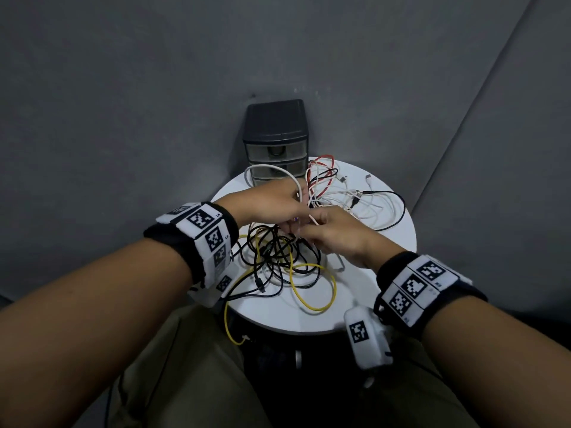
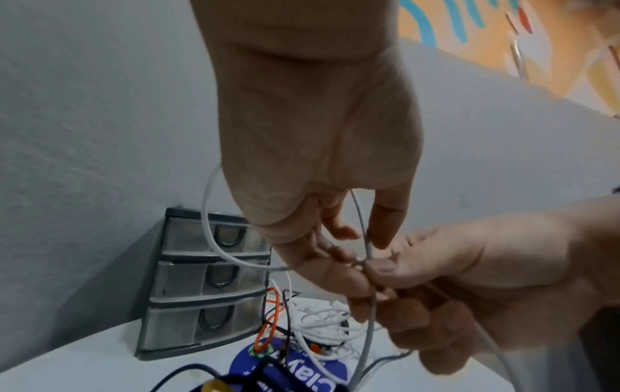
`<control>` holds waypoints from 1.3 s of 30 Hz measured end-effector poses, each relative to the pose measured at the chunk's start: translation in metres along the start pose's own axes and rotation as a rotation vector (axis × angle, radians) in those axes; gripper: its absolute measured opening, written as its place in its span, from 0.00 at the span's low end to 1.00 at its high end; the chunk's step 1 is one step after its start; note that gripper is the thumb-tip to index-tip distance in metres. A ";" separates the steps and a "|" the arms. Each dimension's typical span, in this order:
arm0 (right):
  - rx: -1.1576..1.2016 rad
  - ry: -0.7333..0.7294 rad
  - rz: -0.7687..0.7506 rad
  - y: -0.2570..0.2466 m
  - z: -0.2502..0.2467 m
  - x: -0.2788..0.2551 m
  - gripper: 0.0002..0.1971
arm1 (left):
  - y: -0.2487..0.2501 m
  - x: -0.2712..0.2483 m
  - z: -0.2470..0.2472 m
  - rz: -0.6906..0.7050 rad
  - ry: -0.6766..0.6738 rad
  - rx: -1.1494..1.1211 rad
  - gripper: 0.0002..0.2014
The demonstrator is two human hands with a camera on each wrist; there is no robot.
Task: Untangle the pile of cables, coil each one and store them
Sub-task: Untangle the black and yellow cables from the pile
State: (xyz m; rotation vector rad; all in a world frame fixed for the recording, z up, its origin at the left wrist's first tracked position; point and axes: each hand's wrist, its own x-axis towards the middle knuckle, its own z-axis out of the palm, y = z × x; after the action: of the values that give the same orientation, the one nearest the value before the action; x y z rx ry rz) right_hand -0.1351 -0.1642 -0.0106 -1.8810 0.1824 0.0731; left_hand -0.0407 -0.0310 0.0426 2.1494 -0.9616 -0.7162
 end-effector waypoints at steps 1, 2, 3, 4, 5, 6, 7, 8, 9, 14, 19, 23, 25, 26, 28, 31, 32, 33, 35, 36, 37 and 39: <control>0.006 0.013 0.000 -0.001 0.002 0.001 0.07 | 0.002 -0.001 -0.002 0.001 -0.006 0.044 0.08; 0.018 0.034 0.011 -0.001 0.003 0.002 0.06 | 0.002 -0.001 -0.004 -0.001 -0.014 0.083 0.06; 0.033 0.065 0.035 0.000 0.003 0.003 0.08 | 0.002 -0.002 -0.006 -0.006 -0.019 0.115 0.06; 0.031 0.103 0.061 0.002 0.002 0.004 0.10 | 0.001 -0.002 -0.009 -0.014 -0.022 0.141 0.07; -0.015 0.144 0.080 0.005 0.000 0.006 0.13 | -0.002 -0.002 -0.011 -0.024 -0.024 0.170 0.09; -0.110 0.188 0.091 0.009 -0.003 0.008 0.14 | -0.006 -0.003 -0.012 -0.038 -0.034 0.214 0.11; -0.234 0.228 0.100 0.012 -0.006 0.009 0.14 | -0.010 -0.004 -0.013 -0.052 -0.052 0.269 0.12; -0.351 0.252 0.115 0.015 -0.010 0.010 0.14 | -0.014 -0.005 -0.014 -0.068 -0.077 0.319 0.12; -0.449 0.266 0.134 0.017 -0.013 0.010 0.13 | -0.019 -0.007 -0.014 -0.080 -0.101 0.354 0.12; -0.726 0.304 0.194 0.018 -0.019 0.001 0.16 | -0.036 -0.013 -0.007 -0.102 -0.183 0.443 0.21; -0.958 0.455 0.000 0.010 -0.013 -0.007 0.27 | -0.048 -0.015 0.003 -0.159 -0.215 0.588 0.31; -0.735 0.255 -0.262 -0.006 0.001 -0.004 0.10 | -0.051 -0.013 0.003 -0.181 -0.214 0.649 0.29; -0.568 0.062 -0.261 -0.013 0.010 -0.003 0.04 | -0.051 -0.012 0.003 -0.169 -0.224 0.671 0.30; -0.521 0.002 -0.239 -0.017 0.015 -0.002 0.03 | -0.051 -0.012 0.004 -0.166 -0.233 0.667 0.30; -0.434 -0.093 -0.199 -0.023 0.025 -0.003 0.05 | -0.051 -0.012 0.005 -0.178 -0.270 0.655 0.27; -0.500 -0.272 -0.124 -0.026 0.041 -0.004 0.10 | -0.053 -0.013 0.004 -0.192 -0.300 0.661 0.30; -0.537 -0.334 -0.075 -0.025 0.046 -0.004 0.10 | -0.055 -0.016 0.004 -0.194 -0.299 0.647 0.31; -0.553 -0.381 -0.023 -0.025 0.051 -0.005 0.09 | -0.056 -0.017 0.004 -0.184 -0.300 0.642 0.34; -0.677 -0.378 0.022 -0.019 0.060 -0.003 0.05 | -0.057 -0.018 0.004 -0.159 -0.299 0.651 0.38; -0.812 -0.335 0.001 -0.017 0.063 -0.004 0.04 | -0.057 -0.018 0.004 -0.144 -0.304 0.660 0.39; -0.938 -0.287 -0.035 -0.014 0.067 -0.004 0.08 | -0.056 -0.018 0.004 -0.137 -0.315 0.670 0.37; -1.017 -0.236 -0.070 -0.008 0.072 -0.004 0.14 | -0.055 -0.019 0.004 -0.136 -0.331 0.669 0.34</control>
State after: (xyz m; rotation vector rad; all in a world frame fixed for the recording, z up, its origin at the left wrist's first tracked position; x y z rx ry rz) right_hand -0.1347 -0.0937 -0.0253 -2.8609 -0.1181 0.3976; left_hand -0.0310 0.0107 0.0025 2.7468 -1.3862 -0.9314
